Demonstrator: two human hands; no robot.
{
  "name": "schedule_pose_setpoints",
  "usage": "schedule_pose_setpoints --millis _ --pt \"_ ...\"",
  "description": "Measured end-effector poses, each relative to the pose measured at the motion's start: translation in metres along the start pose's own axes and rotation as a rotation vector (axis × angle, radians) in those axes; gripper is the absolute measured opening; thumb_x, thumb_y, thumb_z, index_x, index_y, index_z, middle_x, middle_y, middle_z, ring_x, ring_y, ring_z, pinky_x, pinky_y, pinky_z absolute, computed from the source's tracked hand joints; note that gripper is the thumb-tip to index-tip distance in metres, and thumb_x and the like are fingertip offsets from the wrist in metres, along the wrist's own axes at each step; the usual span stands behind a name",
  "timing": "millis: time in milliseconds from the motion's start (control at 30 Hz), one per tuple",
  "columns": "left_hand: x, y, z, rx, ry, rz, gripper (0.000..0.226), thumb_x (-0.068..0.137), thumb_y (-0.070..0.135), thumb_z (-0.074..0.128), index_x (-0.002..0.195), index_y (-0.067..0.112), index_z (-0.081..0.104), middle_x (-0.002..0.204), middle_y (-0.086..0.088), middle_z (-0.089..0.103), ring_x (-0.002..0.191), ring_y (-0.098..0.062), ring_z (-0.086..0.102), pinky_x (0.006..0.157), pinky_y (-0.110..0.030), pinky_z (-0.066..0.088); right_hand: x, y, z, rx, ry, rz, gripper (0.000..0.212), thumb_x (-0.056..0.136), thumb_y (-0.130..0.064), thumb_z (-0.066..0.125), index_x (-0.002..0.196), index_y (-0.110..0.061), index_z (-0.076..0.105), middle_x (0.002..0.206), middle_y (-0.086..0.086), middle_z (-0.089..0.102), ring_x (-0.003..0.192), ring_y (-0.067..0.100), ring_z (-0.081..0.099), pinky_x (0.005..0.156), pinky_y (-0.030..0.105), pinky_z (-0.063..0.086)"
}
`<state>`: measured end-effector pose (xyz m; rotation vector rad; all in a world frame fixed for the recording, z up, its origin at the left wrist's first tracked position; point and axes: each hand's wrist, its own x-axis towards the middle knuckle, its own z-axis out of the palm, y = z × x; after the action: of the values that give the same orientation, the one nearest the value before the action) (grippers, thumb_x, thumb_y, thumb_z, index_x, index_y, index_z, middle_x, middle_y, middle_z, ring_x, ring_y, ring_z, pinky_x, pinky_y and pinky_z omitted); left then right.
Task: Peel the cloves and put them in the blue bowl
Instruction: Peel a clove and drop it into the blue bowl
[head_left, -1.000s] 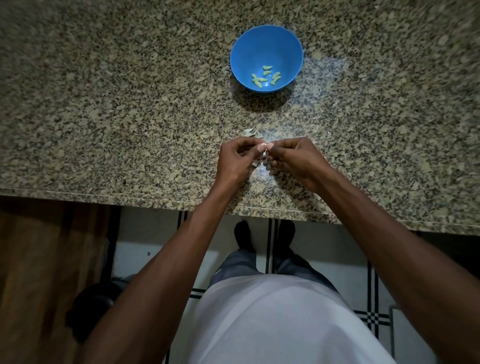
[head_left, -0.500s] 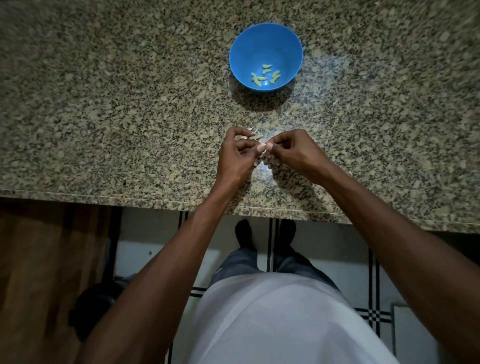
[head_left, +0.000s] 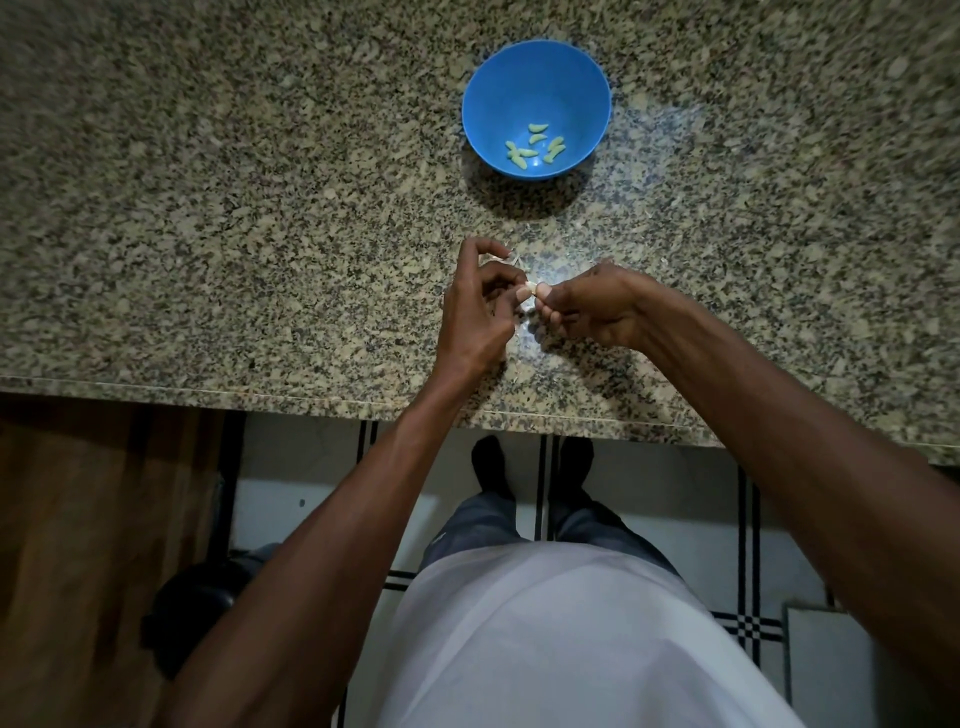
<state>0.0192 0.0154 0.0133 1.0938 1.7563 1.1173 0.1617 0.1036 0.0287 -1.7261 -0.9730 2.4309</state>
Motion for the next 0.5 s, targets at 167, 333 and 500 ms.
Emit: schedule_pose_setpoints --millis 167,333,500 --pt "0.004 -0.002 -0.007 -0.042 -0.090 -0.038 0.045 0.092 -0.003 0.070 0.125 0.014 0.044 0.099 -0.005 0.074 0.095 -0.016 0.072 0.081 -0.027 0.059 0.005 -0.007 -0.012 0.175 -0.116 0.162 0.017 0.108 -0.004 0.049 0.099 -0.002 0.063 0.079 0.004 0.064 0.069 0.006 0.055 0.062 0.014 0.054" --pt "0.005 -0.006 -0.011 -0.117 -0.127 -0.157 0.029 0.093 0.016 0.077 0.119 0.008 0.067 0.106 -0.012 0.073 0.101 -0.021 0.071 0.092 -0.036 0.061 0.004 -0.006 -0.015 0.078 -0.085 0.061 0.015 0.105 -0.005 0.057 0.097 -0.001 0.069 0.084 0.007 0.068 0.073 0.008 0.061 0.060 0.017 0.057" --pt "-0.002 -0.007 -0.009 -0.146 -0.056 -0.229 0.022 0.091 0.025 0.080 0.104 0.008 0.077 0.098 -0.003 0.078 0.091 -0.013 0.074 0.081 -0.028 0.060 -0.002 0.003 -0.012 -0.231 0.105 -0.321 0.006 0.095 -0.010 0.074 0.096 -0.004 0.077 0.087 0.011 0.076 0.073 0.014 0.067 0.065 0.025 0.057"
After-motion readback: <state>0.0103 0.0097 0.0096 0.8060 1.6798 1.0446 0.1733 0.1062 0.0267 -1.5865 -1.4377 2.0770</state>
